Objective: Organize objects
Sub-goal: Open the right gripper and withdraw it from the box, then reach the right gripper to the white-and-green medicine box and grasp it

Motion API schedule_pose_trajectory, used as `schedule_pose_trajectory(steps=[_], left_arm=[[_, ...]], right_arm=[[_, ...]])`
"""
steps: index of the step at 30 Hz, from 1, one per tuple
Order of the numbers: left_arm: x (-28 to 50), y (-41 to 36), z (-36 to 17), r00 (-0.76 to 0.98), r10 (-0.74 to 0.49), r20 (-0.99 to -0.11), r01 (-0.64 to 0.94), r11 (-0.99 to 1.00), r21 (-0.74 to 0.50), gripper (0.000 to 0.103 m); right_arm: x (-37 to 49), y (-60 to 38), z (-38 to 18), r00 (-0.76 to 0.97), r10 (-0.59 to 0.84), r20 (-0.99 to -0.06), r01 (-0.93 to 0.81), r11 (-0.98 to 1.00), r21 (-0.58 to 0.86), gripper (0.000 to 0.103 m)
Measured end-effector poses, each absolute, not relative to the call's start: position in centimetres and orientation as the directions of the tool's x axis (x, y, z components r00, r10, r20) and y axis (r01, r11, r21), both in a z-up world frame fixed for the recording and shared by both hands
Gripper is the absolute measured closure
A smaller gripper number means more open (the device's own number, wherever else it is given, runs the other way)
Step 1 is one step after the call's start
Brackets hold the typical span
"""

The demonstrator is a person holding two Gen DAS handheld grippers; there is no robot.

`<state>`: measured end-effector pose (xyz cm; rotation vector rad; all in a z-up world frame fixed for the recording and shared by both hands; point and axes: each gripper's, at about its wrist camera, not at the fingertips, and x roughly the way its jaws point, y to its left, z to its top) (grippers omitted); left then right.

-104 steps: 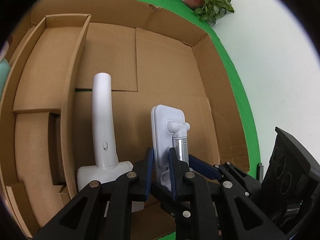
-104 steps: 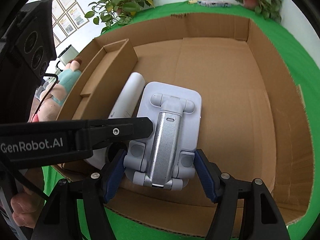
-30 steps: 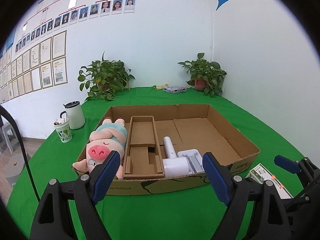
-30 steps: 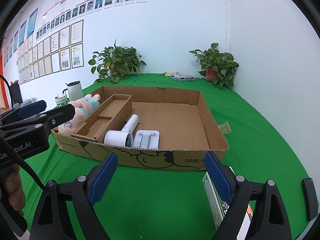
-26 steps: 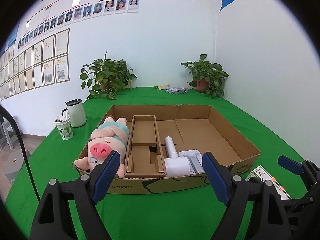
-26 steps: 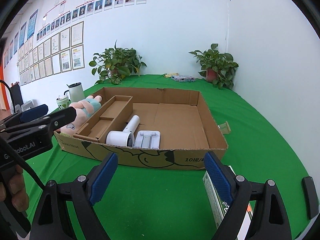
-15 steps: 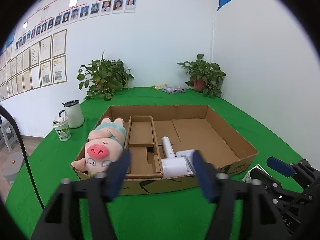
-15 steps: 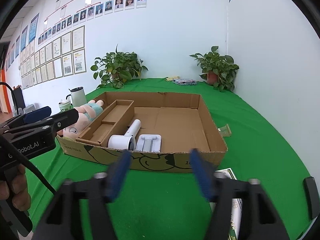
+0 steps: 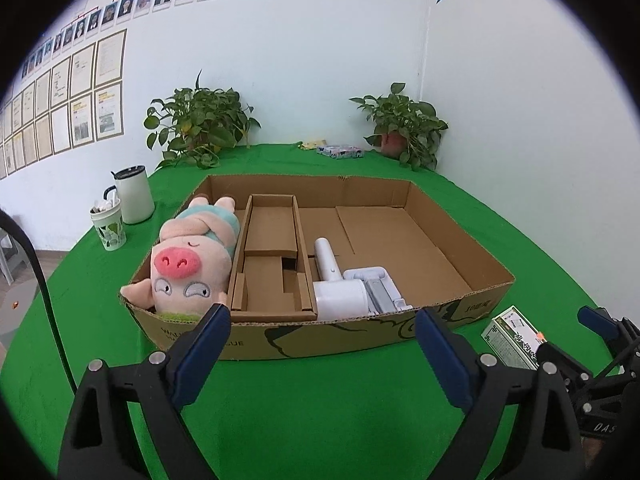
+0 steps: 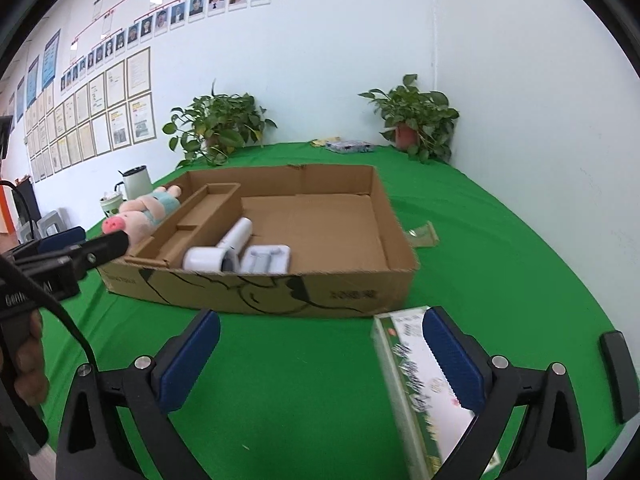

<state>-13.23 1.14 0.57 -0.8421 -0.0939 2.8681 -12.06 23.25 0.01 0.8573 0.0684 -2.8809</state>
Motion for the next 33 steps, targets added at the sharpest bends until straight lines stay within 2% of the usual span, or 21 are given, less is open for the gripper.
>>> schedule_pose_trajectory(steps=[4, 6, 9, 12, 13, 14, 16, 19, 21, 22, 23, 25, 28, 33], left_arm=[[-12.9, 1.1, -1.3, -0.796, 0.203, -0.570, -0.157, -0.979, -0.128, 0.010], [-12.7, 1.4, -2.6, -0.768, 0.237, -0.595, -0.183, -0.971, -0.152, 0.010], [-12.8, 2.2, -4.4, -0.720, 0.290, -0.630, -0.211, -0.957, -0.200, 0.010], [-13.1, 2.5, -5.2, -0.684, 0.324, -0.654, -0.221, -0.946, -0.237, 0.011], [-13.1, 2.6, -5.2, -0.677, 0.331, -0.657, -0.227, -0.943, -0.242, 0.011], [-13.1, 2.7, -5.2, -0.674, 0.335, -0.659, -0.231, -0.942, -0.242, 0.011], [-13.0, 2.6, -5.1, -0.669, 0.341, -0.660, -0.237, -0.940, -0.245, 0.011], [-12.9, 2.2, -5.3, -0.649, 0.366, -0.667, -0.244, -0.931, -0.273, 0.011], [-12.9, 2.0, -5.6, -0.622, 0.398, -0.674, -0.251, -0.917, -0.310, 0.011], [-13.0, 2.0, -5.8, -0.608, 0.415, -0.677, -0.254, -0.909, -0.329, 0.011], [-13.1, 1.9, -6.0, -0.590, 0.434, -0.681, -0.256, -0.900, -0.352, 0.011], [-13.5, 2.1, -6.2, -0.546, 0.487, -0.682, -0.262, -0.872, -0.412, 0.011], [-13.8, 2.8, -5.9, -0.522, 0.522, -0.675, -0.291, -0.853, -0.434, 0.011], [-14.4, 4.3, -5.7, -0.502, 0.544, -0.672, -0.321, -0.839, -0.440, 0.011]], right_arm=[[-11.2, 27.7, -1.7, -0.803, -0.021, -0.596, 0.057, -0.998, -0.042, 0.001], [-11.1, 29.9, -3.5, -0.757, 0.031, -0.652, 0.022, -0.997, -0.074, 0.001], [-11.4, 32.0, -6.7, -0.663, 0.038, -0.748, 0.025, -0.997, -0.073, 0.003], [-11.2, 32.2, -8.5, -0.628, 0.029, -0.778, 0.033, -0.997, -0.063, 0.017], [-11.2, 32.1, -8.8, -0.628, 0.036, -0.777, 0.033, -0.997, -0.072, 0.029], [-11.1, 32.0, -9.0, -0.631, 0.051, -0.774, 0.032, -0.995, -0.092, 0.035], [-10.8, 31.2, -9.1, -0.645, 0.081, -0.760, 0.037, -0.990, -0.136, 0.036], [-10.0, 29.3, -9.1, -0.636, 0.002, -0.772, 0.105, -0.990, -0.090, 0.041], [-9.5, 27.9, -9.1, -0.621, -0.063, -0.781, 0.139, -0.990, -0.031, 0.039], [-9.2, 27.0, -9.1, -0.613, -0.097, -0.784, 0.161, -0.987, -0.004, 0.032], [-8.9, 25.8, -9.0, -0.605, -0.125, -0.786, 0.188, -0.982, 0.011, 0.020], [-8.7, 23.8, -8.9, -0.611, -0.142, -0.779, 0.229, -0.973, -0.003, 0.008], [-8.5, 22.3, -8.9, -0.630, -0.119, -0.767, 0.238, -0.970, -0.045, 0.008], [-9.8, 23.1, -8.5, -0.620, -0.097, -0.779, 0.158, -0.987, -0.003, 0.008]])
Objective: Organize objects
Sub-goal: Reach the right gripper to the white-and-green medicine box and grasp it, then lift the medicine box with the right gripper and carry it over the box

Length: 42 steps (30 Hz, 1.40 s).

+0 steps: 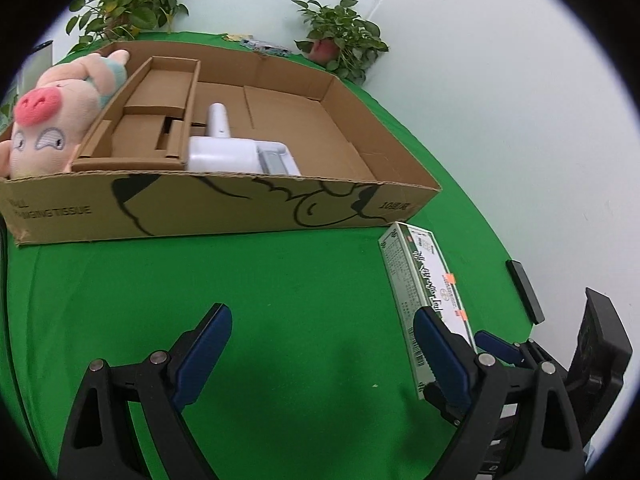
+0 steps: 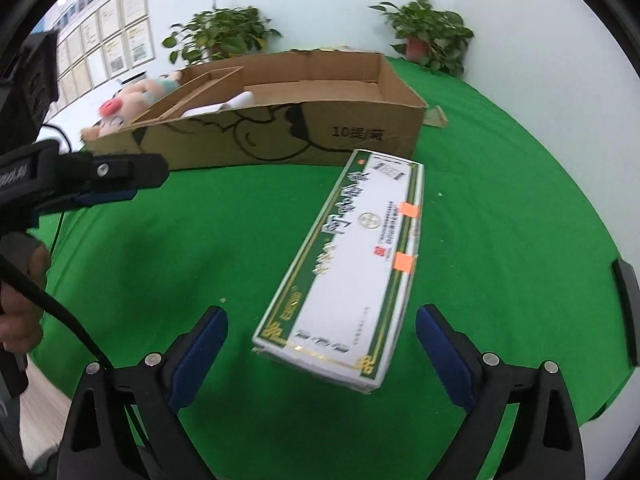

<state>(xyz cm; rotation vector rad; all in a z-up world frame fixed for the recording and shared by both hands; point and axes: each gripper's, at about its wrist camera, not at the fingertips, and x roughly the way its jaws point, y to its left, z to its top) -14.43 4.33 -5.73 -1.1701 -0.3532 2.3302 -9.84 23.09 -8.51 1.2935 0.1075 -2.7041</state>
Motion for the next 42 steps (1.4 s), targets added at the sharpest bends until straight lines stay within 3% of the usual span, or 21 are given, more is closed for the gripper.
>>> schedule_pose_trajectory(steps=[3, 5, 7, 12, 14, 16, 22, 25, 27, 28, 29, 32, 35, 38, 42], left_arm=[[-14.8, 5.1, -6.2, -0.481, 0.552, -0.681, -0.322, -0.834, -0.449, 0.011], [-14.8, 5.4, -6.5, -0.463, 0.556, -0.690, -0.327, -0.831, -0.451, 0.011], [-14.4, 5.7, -6.9, -0.444, 0.571, -0.691, -0.335, -0.821, -0.463, 0.011], [-13.5, 5.9, -8.4, -0.355, 0.649, -0.673, -0.372, -0.758, -0.535, 0.011], [-13.5, 6.3, -9.1, -0.329, 0.659, -0.677, -0.369, -0.749, -0.550, 0.011], [-13.5, 6.5, -9.0, -0.327, 0.671, -0.665, -0.372, -0.738, -0.562, 0.011], [-13.3, 7.1, -9.3, -0.302, 0.691, -0.657, -0.361, -0.721, -0.592, 0.011], [-13.0, 7.2, -9.3, -0.308, 0.690, -0.655, -0.359, -0.722, -0.592, 0.011], [-12.7, 7.4, -9.3, -0.314, 0.686, -0.657, -0.367, -0.726, -0.582, 0.011], [-12.5, 7.5, -9.3, -0.318, 0.682, -0.658, -0.373, -0.729, -0.574, 0.011], [-12.3, 7.6, -9.3, -0.324, 0.679, -0.659, -0.381, -0.731, -0.566, 0.011], [-12.0, 7.5, -9.3, -0.332, 0.678, -0.656, -0.385, -0.732, -0.562, 0.013], [-12.0, 7.2, -9.4, -0.333, 0.679, -0.654, -0.363, -0.733, -0.576, 0.017], [-11.9, 7.1, -9.4, -0.334, 0.677, -0.656, -0.348, -0.736, -0.581, 0.026], [-11.8, 6.8, -9.6, -0.344, 0.667, -0.661, -0.338, -0.745, -0.576, 0.038]], right_arm=[[-10.5, 23.1, -8.5, -0.618, -0.103, -0.780, 0.145, -0.989, 0.016, 0.011], [-10.7, 22.9, -8.9, -0.605, -0.086, -0.791, 0.150, -0.989, -0.007, 0.031], [-10.4, 22.5, -9.0, -0.609, -0.095, -0.788, 0.170, -0.985, -0.013, 0.033], [-7.2, 21.2, -8.7, -0.586, -0.246, -0.772, 0.313, -0.948, 0.065, 0.033], [-6.1, 20.3, -8.5, -0.575, -0.299, -0.762, 0.356, -0.930, 0.096, 0.024], [-5.7, 19.6, -8.1, -0.600, -0.298, -0.743, 0.370, -0.926, 0.073, 0.014], [-7.6, 19.1, -8.3, -0.605, -0.261, -0.753, 0.344, -0.938, 0.049, 0.014], [-8.0, 18.8, -8.8, -0.596, -0.229, -0.769, 0.328, -0.944, 0.027, 0.018], [-8.0, 18.5, -9.2, -0.578, -0.230, -0.783, 0.337, -0.941, 0.027, 0.026], [-8.0, 18.3, -9.4, -0.570, -0.231, -0.789, 0.346, -0.938, 0.025, 0.037], [-7.9, 18.0, -9.5, -0.572, -0.224, -0.789, 0.349, -0.937, 0.013, 0.038], [-7.9, 17.3, -9.6, -0.574, -0.247, -0.781, 0.371, -0.928, 0.021, 0.040], [-8.6, 18.1, -9.3, -0.553, -0.307, -0.775, 0.351, -0.929, 0.117, 0.040], [-9.1, 18.8, -9.4, -0.519, -0.366, -0.772, 0.335, -0.919, 0.210, 0.040], [-8.8, 18.6, -9.5, -0.521, -0.354, -0.777, 0.330, -0.923, 0.199, 0.040]])
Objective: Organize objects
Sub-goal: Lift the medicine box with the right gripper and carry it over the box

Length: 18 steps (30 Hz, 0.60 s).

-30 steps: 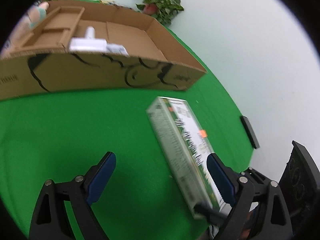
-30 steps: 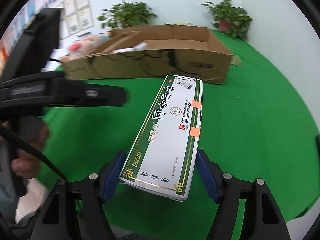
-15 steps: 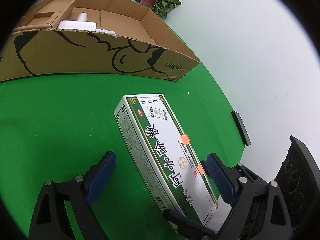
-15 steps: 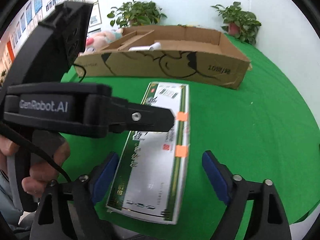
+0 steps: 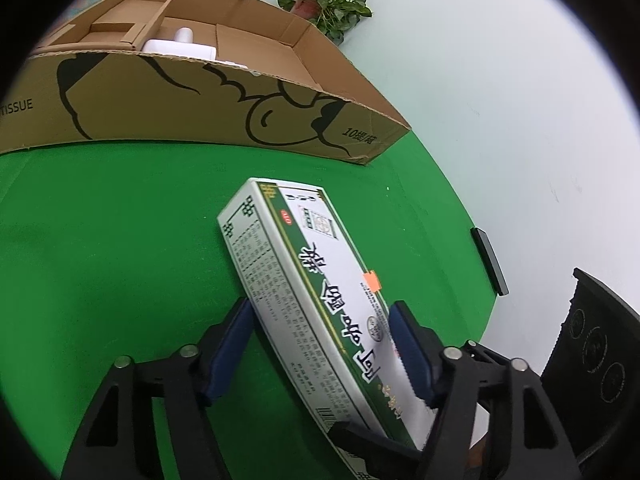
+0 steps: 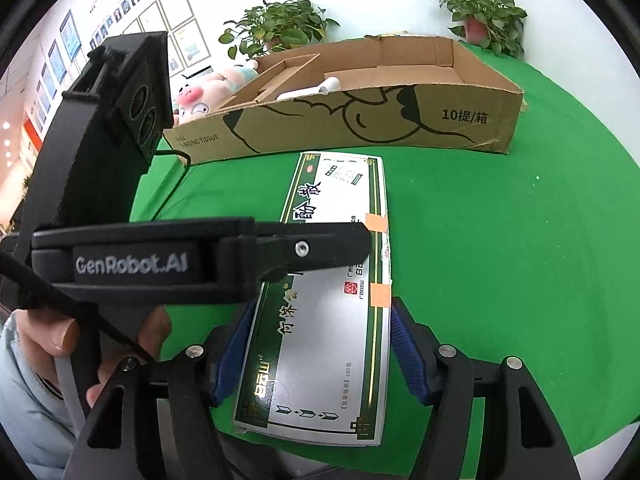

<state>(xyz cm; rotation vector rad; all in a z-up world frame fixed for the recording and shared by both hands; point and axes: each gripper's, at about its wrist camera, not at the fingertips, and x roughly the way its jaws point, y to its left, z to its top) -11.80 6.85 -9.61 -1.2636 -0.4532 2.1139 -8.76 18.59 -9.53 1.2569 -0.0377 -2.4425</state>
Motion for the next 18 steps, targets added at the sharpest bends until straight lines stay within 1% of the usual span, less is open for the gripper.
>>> schedule_pose_trajectory(steps=[3, 7, 12, 18], left_arm=[[-11.5, 6.7, -9.8, -0.345, 0.676, -0.651, -0.333, -0.737, -0.588, 0.040], [-11.2, 6.9, -9.1, -0.358, 0.679, -0.641, -0.338, -0.734, -0.589, 0.044], [-11.0, 7.4, -6.6, -0.395, 0.680, -0.617, -0.373, -0.733, -0.569, 0.048], [-11.6, 7.8, -4.0, -0.418, 0.694, -0.586, -0.403, -0.720, -0.566, 0.050]], right_arm=[[-8.4, 18.3, -9.6, -0.531, -0.339, -0.776, 0.330, -0.927, 0.179, 0.040], [-8.1, 17.4, -9.3, -0.557, -0.297, -0.775, 0.337, -0.934, 0.116, 0.040], [-7.6, 17.1, -7.9, -0.609, -0.275, -0.744, 0.336, -0.939, 0.073, 0.040], [-8.5, 16.7, -5.3, -0.662, -0.261, -0.702, 0.327, -0.944, 0.042, 0.040]])
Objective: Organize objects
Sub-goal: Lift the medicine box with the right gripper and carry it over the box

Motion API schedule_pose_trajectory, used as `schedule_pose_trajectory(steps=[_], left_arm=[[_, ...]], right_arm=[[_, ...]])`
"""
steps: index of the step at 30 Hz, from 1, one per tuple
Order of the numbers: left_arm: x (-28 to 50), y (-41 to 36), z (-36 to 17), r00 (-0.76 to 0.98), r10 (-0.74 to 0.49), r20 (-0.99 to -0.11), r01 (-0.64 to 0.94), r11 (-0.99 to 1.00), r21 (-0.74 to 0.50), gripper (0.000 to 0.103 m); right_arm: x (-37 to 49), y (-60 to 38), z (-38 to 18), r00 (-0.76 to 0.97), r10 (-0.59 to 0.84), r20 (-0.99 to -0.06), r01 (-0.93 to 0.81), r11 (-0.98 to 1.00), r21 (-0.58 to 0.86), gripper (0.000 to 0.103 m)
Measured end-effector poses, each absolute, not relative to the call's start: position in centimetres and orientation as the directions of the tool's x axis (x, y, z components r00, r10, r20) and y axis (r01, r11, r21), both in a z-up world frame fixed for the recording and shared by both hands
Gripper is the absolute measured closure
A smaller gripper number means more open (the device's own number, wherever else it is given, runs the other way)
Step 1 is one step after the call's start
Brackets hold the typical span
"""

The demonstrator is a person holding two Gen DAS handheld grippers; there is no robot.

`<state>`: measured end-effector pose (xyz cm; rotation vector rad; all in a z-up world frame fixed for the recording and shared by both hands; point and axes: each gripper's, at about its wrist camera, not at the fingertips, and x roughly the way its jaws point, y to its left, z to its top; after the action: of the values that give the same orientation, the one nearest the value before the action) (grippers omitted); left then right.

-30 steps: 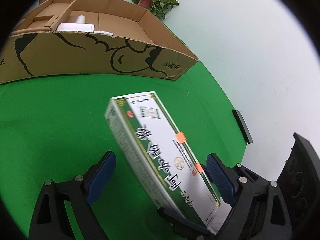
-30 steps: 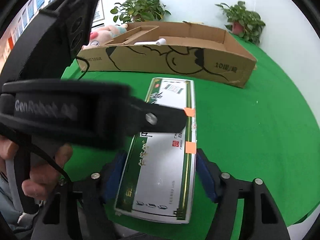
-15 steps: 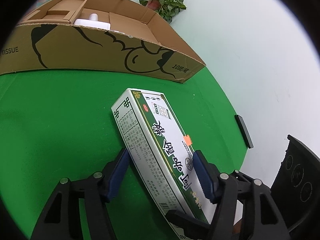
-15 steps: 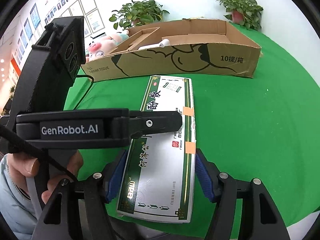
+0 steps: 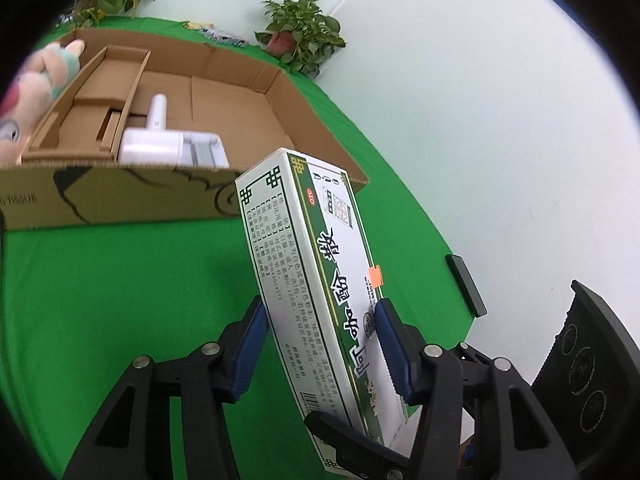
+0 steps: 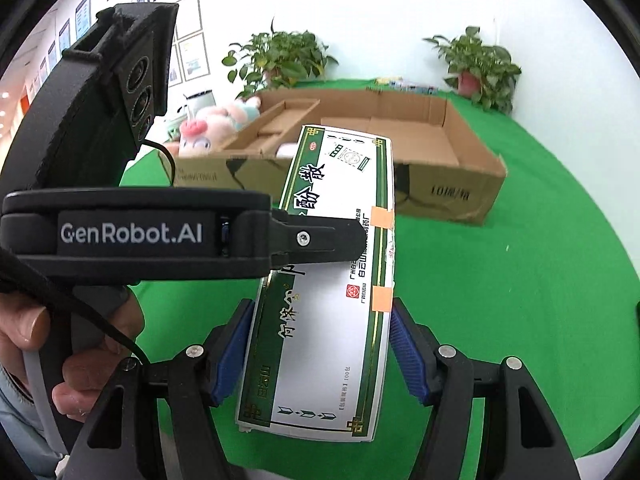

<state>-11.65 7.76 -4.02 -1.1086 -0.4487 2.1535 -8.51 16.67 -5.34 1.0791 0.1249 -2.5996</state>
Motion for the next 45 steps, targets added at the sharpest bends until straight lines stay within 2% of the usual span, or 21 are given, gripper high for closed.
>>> schedule_pose_trajectory(steps=[22, 32, 45], left_arm=[[-17.7, 6.1, 2.7, -0.489, 0.684, -0.541, -0.450, -0.729, -0.515, 0.054], [-21.3, 6.1, 3.4, -0.488, 0.652, -0.580, -0.400, -0.758, -0.515, 0.054], [-29.9, 7.6, 4.6, -0.442, 0.634, -0.635, -0.352, -0.773, -0.527, 0.054]], right_arm=[[-12.8, 15.6, 0.8, -0.753, -0.233, -0.615, 0.296, -0.955, 0.000, 0.041], [-17.5, 15.1, 1.6, -0.721, -0.262, -0.641, 0.312, -0.949, 0.037, 0.041], [-28.3, 16.7, 4.2, -0.660, -0.298, -0.690, 0.309, -0.944, 0.112, 0.041]])
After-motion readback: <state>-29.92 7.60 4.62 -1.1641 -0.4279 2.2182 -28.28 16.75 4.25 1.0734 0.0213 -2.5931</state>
